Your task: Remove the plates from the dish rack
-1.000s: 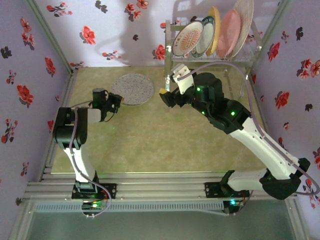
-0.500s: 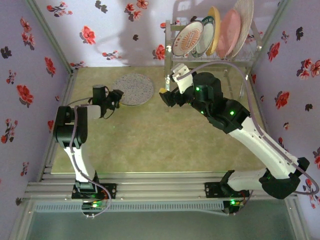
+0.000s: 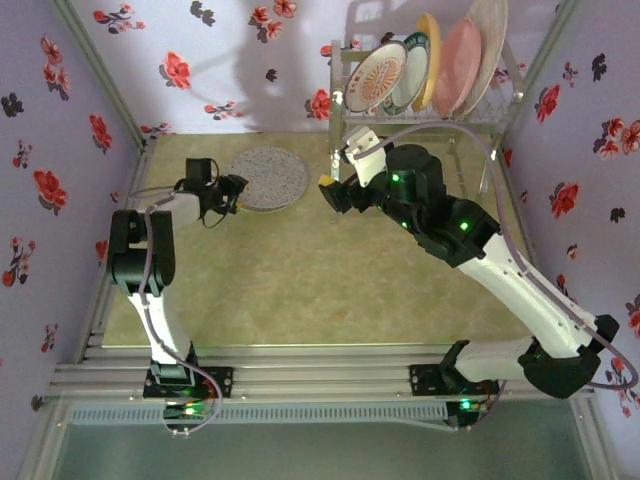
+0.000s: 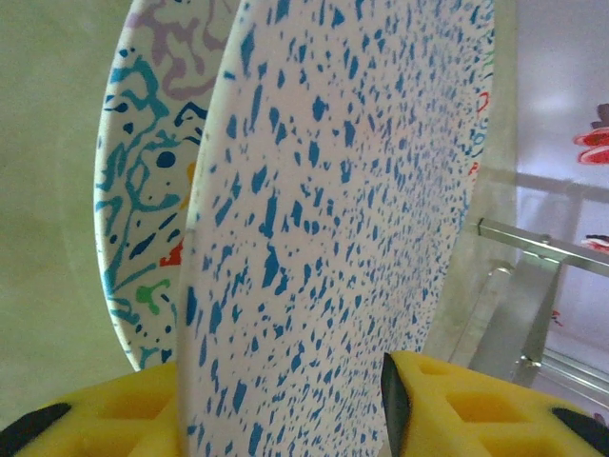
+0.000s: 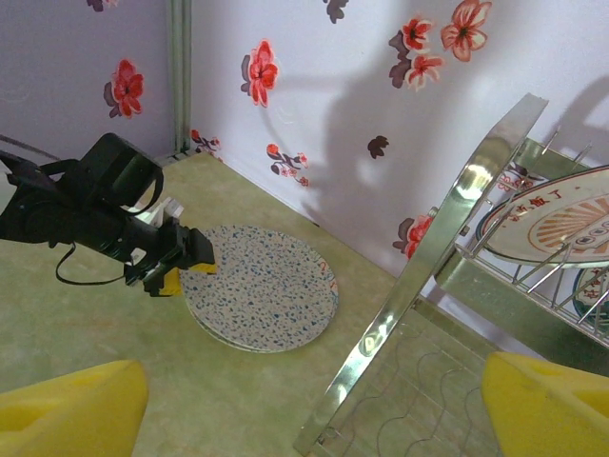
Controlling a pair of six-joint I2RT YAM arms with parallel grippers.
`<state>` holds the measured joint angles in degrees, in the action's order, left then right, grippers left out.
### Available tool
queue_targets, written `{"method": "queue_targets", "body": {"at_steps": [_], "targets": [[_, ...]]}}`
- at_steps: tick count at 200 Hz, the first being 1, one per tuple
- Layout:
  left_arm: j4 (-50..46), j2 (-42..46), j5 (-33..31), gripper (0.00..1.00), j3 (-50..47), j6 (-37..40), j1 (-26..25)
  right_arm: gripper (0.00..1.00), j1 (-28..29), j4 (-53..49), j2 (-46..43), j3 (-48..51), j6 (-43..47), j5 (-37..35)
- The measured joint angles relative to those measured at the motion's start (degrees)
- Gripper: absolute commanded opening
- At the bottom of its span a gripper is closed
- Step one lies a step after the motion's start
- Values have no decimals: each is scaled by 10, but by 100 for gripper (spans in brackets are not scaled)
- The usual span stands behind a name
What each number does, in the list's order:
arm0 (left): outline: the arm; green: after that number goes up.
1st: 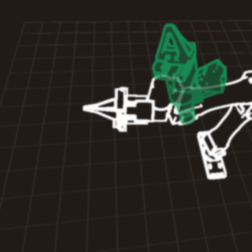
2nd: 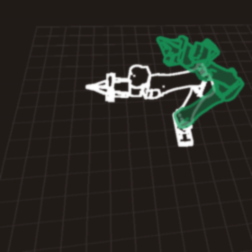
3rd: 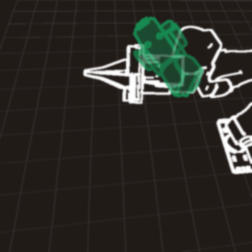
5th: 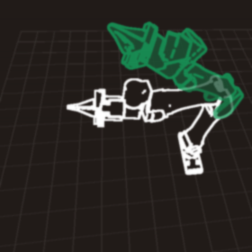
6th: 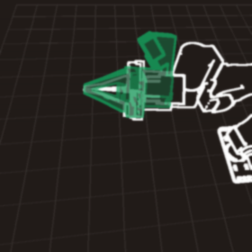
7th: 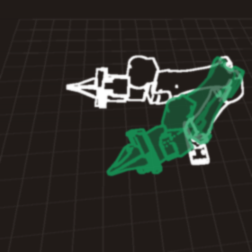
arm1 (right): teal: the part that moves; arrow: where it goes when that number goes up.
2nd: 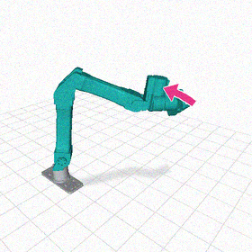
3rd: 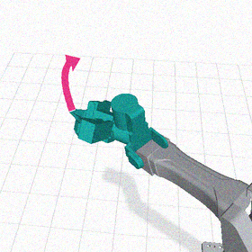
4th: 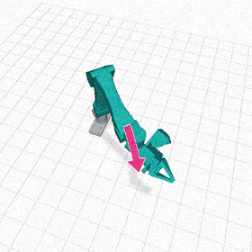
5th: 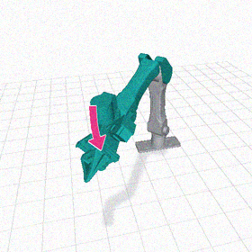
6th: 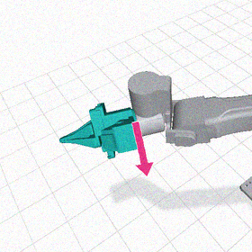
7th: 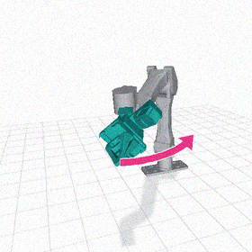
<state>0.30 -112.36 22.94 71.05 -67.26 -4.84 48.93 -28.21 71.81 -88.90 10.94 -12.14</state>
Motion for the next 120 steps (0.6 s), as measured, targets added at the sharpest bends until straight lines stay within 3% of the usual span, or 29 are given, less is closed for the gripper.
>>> {"method": "queue_targets", "body": {"at_steps": [120], "targets": [[-117,-25,-15,55,51,17,0,92,0,0,0,0,-5,-6]]}}
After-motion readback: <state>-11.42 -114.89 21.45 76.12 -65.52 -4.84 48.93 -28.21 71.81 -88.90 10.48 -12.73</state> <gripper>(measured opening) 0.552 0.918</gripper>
